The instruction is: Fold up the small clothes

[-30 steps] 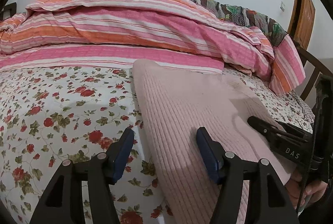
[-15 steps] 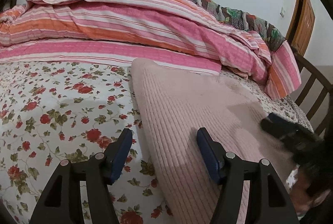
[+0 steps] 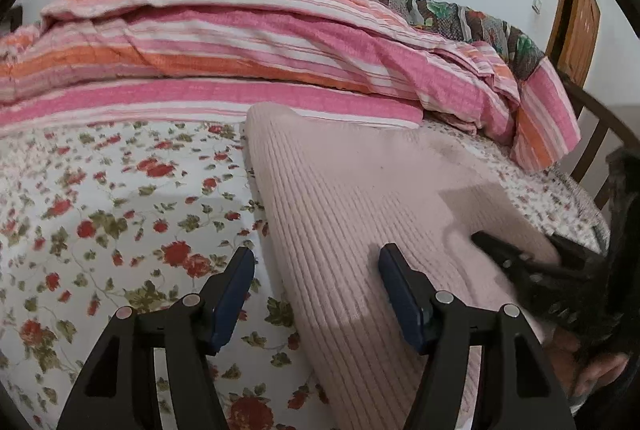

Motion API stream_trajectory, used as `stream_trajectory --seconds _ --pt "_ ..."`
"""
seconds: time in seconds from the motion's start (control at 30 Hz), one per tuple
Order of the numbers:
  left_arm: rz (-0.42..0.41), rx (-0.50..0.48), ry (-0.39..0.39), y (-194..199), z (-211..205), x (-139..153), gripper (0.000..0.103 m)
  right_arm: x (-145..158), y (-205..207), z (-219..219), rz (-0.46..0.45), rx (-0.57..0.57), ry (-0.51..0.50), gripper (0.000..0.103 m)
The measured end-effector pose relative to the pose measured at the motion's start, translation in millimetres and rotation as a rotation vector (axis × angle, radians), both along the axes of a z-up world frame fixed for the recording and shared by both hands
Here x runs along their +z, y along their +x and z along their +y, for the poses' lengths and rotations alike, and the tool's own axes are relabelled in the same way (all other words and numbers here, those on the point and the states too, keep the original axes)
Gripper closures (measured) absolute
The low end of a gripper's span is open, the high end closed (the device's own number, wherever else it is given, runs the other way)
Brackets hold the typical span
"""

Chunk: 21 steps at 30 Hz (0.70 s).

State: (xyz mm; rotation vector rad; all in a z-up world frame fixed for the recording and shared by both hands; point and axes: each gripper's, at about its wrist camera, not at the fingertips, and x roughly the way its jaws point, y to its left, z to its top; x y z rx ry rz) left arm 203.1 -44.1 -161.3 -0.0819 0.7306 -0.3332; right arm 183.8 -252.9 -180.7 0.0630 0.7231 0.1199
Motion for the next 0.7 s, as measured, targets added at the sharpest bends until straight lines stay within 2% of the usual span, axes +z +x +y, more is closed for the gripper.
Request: stream_trajectory --seconds 0.13,0.2,0.27,0.3,0.37,0.43,0.47,0.57,0.63,0.7 --pt "-0.005 0.001 0.014 1 -1 1 0.037 11 -1 -25 0.009 0.018 0.144 0.043" --pt "0.001 0.000 0.004 2 0 1 0.037 17 -2 -33 -0.025 -0.019 0.160 0.043" --pt "0.003 0.000 -0.003 2 1 0 0.037 16 1 -40 -0.020 -0.039 0.185 0.044" --pt "0.003 -0.001 -0.006 2 2 0 0.037 13 4 -41 -0.002 -0.044 0.200 0.046" --pt "-0.004 -0.002 -0.016 1 3 0 0.037 7 8 -41 0.013 -0.025 0.233 0.063" --pt "-0.019 -0.002 -0.020 -1 5 1 0.038 10 6 -37 -0.010 0.012 0.245 0.082" --pt "-0.032 0.000 -0.024 -3 6 3 0.038 15 1 -33 -0.041 0.018 0.220 0.087" --pt "-0.078 -0.007 -0.045 -11 10 10 0.038 28 -13 -28 -0.142 0.031 0.178 0.089" --pt "-0.085 -0.017 -0.056 -13 12 12 0.038 24 -8 -29 -0.112 0.009 0.166 0.089" --pt "-0.056 -0.025 -0.051 -10 11 7 0.036 9 5 -31 -0.028 -0.028 0.156 0.089"
